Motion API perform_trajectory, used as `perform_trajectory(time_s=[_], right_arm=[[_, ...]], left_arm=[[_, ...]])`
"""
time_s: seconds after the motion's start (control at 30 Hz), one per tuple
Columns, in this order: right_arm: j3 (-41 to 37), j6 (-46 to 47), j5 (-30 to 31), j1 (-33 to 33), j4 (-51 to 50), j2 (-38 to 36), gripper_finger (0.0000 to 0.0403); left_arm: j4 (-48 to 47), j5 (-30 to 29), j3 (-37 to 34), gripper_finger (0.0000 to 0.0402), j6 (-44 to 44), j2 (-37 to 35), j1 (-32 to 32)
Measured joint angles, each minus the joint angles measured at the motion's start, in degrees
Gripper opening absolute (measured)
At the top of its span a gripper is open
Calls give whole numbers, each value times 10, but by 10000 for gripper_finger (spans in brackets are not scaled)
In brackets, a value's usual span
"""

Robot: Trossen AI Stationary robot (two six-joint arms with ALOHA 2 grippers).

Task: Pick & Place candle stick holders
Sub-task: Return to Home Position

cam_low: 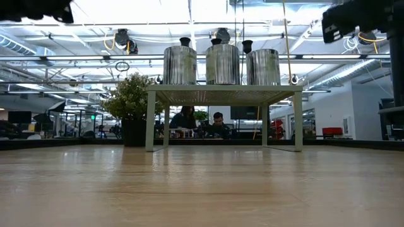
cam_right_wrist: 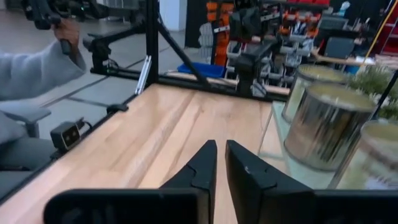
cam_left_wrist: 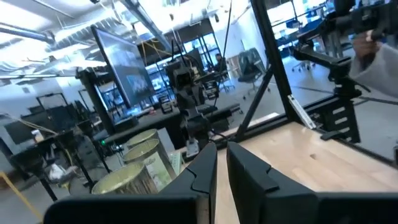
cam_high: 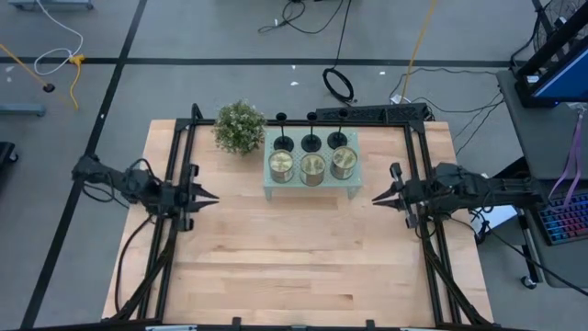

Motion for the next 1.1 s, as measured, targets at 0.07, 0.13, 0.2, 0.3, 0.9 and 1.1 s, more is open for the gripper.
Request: perform_trajectory(time_s=[0.07, 0.13, 0.2, 0.3, 0.9, 1.1], right_arm=[[-15, 0, 0, 0, 6, 0, 23], [-23, 1, 0, 0, 6, -2, 22], [-27, 9, 0, 0, 7, -5, 22], [-31, 10, 0, 0, 9, -13, 22], [-145, 41, 1, 0, 12, -170, 22], [-165, 48, 1, 0, 24, -178, 22]], left_arm=[[30, 7, -26, 44, 0, 3, 17], [50, 8, -45, 44, -4, 6, 37], [48, 17, -54, 44, -13, 5, 57], [56, 42, -66, 44, -31, 5, 91], [139, 84, -142, 44, -89, 6, 152], [144, 78, -140, 44, -94, 5, 152]])
